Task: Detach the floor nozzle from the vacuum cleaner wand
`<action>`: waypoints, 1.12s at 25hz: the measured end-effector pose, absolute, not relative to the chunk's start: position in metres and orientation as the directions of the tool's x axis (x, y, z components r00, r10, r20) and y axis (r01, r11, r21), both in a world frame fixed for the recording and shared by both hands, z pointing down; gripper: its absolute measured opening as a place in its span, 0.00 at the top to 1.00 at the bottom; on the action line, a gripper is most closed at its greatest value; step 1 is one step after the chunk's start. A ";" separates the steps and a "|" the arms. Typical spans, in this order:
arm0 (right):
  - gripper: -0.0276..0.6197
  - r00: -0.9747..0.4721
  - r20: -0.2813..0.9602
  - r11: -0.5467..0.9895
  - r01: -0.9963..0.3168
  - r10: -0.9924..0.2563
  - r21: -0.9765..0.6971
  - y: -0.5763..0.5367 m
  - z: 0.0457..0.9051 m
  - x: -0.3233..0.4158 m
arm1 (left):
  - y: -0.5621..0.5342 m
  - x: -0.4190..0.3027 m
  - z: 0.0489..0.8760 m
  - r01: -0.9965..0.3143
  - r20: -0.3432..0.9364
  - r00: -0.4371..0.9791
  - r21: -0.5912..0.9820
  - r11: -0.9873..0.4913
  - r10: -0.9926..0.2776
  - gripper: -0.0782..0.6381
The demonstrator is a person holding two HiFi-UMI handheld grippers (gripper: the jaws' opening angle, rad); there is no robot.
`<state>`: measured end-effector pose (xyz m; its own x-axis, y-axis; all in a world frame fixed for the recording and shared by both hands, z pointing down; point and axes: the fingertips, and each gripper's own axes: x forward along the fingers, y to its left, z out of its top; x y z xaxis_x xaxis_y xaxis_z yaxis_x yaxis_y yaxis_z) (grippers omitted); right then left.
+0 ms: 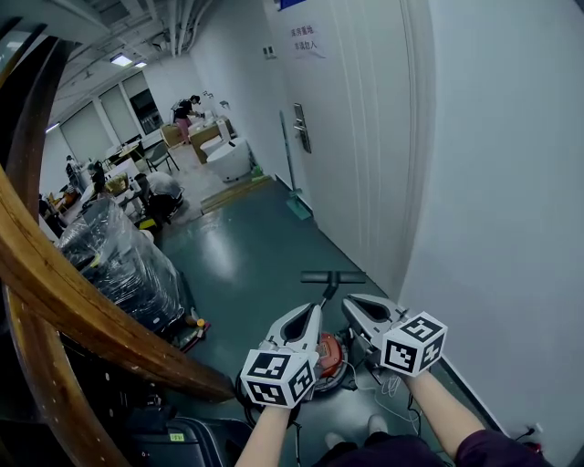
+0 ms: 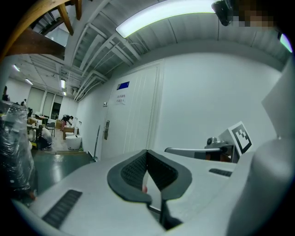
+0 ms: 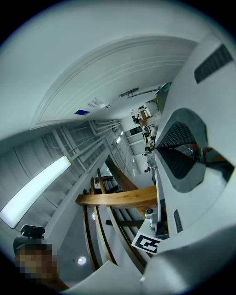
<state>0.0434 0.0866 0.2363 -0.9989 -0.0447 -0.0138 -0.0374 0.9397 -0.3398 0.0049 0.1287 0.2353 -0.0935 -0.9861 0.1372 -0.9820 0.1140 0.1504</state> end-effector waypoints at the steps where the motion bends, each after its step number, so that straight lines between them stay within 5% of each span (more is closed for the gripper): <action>1: 0.93 -0.999 -0.009 0.937 -0.042 -0.048 -0.347 0.089 0.240 0.041 | 0.131 0.002 0.237 -0.982 0.141 -0.092 0.151 0.113 -0.986 0.88; 28: 0.93 -0.987 0.109 0.873 -0.155 -0.118 -0.462 0.070 0.323 -0.017 | 0.119 -0.074 0.317 -0.971 0.265 -0.023 0.224 0.084 -0.964 0.88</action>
<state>-0.0173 0.0704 0.3231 -0.9871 -0.1177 0.1085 -0.1549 0.8734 -0.4617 -0.0745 0.1185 0.3175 -0.0228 -0.9641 0.2645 -0.9710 0.0843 0.2235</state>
